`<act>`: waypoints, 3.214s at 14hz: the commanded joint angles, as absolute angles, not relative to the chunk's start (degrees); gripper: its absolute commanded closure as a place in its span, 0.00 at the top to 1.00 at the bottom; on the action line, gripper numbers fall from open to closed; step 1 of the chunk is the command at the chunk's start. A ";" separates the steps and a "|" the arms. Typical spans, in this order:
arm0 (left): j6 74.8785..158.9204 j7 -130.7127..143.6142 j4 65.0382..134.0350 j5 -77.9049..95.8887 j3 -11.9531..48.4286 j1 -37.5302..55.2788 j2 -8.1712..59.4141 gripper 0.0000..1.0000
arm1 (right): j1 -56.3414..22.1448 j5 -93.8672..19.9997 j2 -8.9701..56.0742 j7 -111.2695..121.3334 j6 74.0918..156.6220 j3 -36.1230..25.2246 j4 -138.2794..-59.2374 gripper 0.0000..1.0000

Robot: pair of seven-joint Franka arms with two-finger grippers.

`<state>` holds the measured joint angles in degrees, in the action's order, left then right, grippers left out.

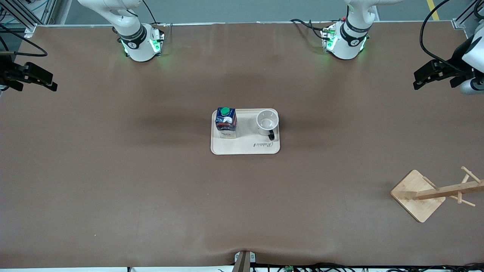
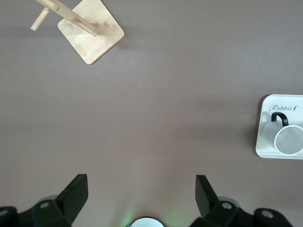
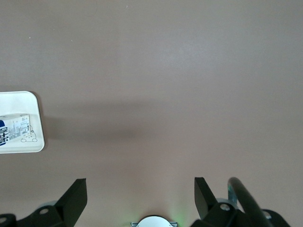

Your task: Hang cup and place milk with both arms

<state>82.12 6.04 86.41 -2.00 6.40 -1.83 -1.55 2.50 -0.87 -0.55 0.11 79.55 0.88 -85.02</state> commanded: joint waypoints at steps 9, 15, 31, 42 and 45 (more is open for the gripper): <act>81.74 6.94 83.67 -1.58 6.24 -2.11 0.17 1.00 | 2.81 -0.35 -1.23 0.53 79.45 0.97 -85.69 1.00; 81.39 8.08 85.16 -0.88 6.76 -1.85 0.18 1.00 | 3.08 -0.79 -1.23 0.53 79.37 0.88 -85.69 1.00; 103.95 38.83 109.49 -0.97 29.61 -1.58 0.61 1.00 | 3.60 -0.97 -0.97 0.44 79.72 0.97 -85.69 1.00; 122.76 52.98 114.61 -1.76 34.28 5.27 15.98 0.95 | 3.60 -0.97 -0.79 0.26 79.80 0.97 -85.96 1.00; 126.99 59.30 114.52 -6.05 34.28 7.12 20.47 0.89 | 3.69 -0.97 -0.53 0.26 79.89 0.97 -85.96 1.00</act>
